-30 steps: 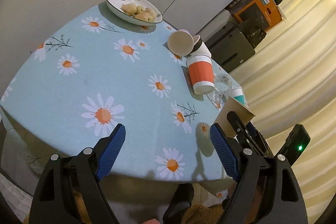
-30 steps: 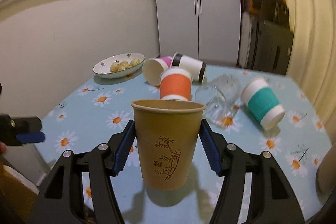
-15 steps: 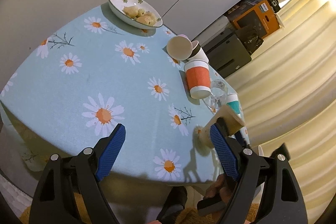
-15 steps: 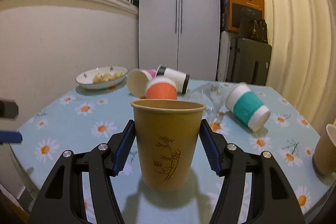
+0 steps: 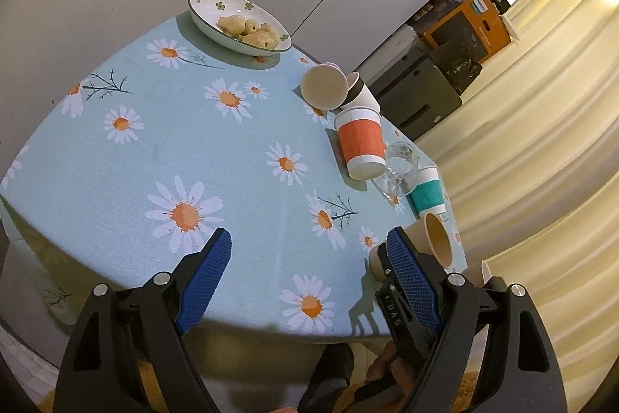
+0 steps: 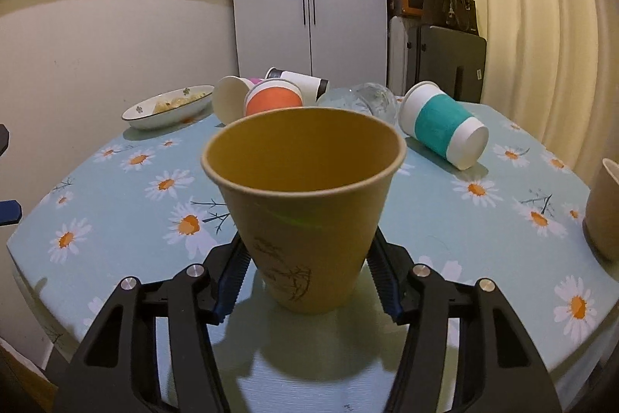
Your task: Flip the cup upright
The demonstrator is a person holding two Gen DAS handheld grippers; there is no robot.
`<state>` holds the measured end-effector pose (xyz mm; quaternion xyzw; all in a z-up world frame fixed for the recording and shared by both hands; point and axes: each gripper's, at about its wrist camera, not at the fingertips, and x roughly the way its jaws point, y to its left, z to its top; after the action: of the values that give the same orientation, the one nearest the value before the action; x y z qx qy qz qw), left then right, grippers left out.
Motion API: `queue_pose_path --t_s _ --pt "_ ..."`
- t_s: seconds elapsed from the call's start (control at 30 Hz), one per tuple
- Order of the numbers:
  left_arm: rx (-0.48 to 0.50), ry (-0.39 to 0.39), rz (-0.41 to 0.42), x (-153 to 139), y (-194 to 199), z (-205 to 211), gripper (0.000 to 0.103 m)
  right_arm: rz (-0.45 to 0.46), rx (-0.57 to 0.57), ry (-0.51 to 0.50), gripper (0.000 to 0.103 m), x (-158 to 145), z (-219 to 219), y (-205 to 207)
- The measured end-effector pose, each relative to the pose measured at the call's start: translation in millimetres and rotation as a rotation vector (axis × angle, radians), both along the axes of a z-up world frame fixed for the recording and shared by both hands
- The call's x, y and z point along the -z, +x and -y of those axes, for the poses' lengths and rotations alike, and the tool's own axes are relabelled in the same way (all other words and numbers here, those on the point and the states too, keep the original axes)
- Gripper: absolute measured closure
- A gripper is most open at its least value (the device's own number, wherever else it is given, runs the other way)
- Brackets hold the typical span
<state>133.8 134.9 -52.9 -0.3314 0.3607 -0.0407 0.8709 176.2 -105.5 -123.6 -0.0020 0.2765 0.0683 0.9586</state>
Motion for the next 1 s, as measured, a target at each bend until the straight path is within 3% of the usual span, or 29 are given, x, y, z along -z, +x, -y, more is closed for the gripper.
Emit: queue_pose_path --t_s 0.07,0.17,0.33,0.43,0.67,0.77,1.0 --pt "0.000 0.009 -0.001 0 0 1 0.022 0.008 0.004 0.010 0.044 -4 2 -2" --pt "0.002 0.020 -0.007 0 1 1 0.022 0.004 -0.010 0.031 0.030 -7 5 -4" --pt "0.013 0.053 -0.010 0 3 6 0.022 0.034 -0.040 0.030 0.022 -23 2 -15" --pt "0.017 0.095 -0.006 -3 3 12 0.022 0.053 -0.039 0.042 0.012 -36 6 -26" --pt "0.044 0.178 0.050 -14 -9 24 0.022 0.138 -0.058 0.040 0.008 -70 20 -69" --pt "0.073 0.202 0.099 -20 -18 34 0.022 0.130 -0.080 0.069 0.005 -82 34 -82" --pt "0.131 0.354 0.214 -36 -47 68 0.022 0.123 -0.116 0.094 0.005 -107 70 -113"
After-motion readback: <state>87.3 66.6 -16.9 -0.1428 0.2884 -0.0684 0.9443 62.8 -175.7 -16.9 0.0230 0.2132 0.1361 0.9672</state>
